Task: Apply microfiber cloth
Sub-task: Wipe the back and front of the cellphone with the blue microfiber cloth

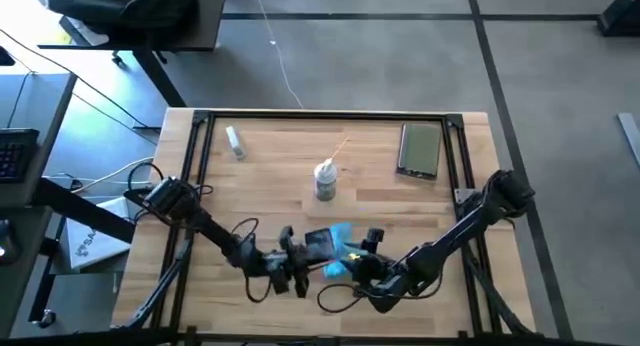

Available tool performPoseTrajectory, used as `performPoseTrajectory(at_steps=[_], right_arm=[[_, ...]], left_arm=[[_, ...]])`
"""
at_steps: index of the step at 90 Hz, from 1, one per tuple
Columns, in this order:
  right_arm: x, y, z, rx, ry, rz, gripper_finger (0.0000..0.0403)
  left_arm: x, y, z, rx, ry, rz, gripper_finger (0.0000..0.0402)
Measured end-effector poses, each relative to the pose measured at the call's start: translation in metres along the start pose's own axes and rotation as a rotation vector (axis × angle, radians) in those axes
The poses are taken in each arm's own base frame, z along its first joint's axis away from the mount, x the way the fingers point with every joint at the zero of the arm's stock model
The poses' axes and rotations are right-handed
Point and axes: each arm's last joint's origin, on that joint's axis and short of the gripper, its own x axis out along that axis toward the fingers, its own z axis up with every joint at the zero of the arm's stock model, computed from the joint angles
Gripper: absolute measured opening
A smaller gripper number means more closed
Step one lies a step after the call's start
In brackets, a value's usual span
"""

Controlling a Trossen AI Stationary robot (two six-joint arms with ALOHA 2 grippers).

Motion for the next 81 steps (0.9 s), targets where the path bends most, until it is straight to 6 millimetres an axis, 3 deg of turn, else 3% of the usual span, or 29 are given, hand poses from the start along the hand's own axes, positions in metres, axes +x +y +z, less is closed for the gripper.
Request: performPoseTrajectory(at_steps=[25, 43, 55, 68, 81], right_arm=[[0.010, -0.004, 0.023, -0.055, -0.131, -0.014, 0.0184], [0.020, -0.007, 0.040, 0.026, -0.215, 0.238, 0.0171], [0.023, -0.009, 0.044, 0.062, -0.238, 0.296, 0.0120], [0.024, -0.010, 0.043, 0.043, -0.230, 0.305, 0.0024], [0.023, -0.010, 0.044, 0.035, -0.232, 0.300, 0.0012]], left_arm=[[-0.001, 0.004, 0.011, -0.115, -0.089, -0.043, 0.0012], [-0.003, 0.003, 0.017, -0.221, -0.148, -0.089, 0.0012], [-0.004, 0.003, 0.019, -0.221, -0.144, -0.084, 0.0014], [-0.005, 0.002, 0.021, -0.226, -0.131, -0.074, 0.0028], [-0.008, 0.001, 0.024, -0.203, -0.102, -0.050, 0.0040]])
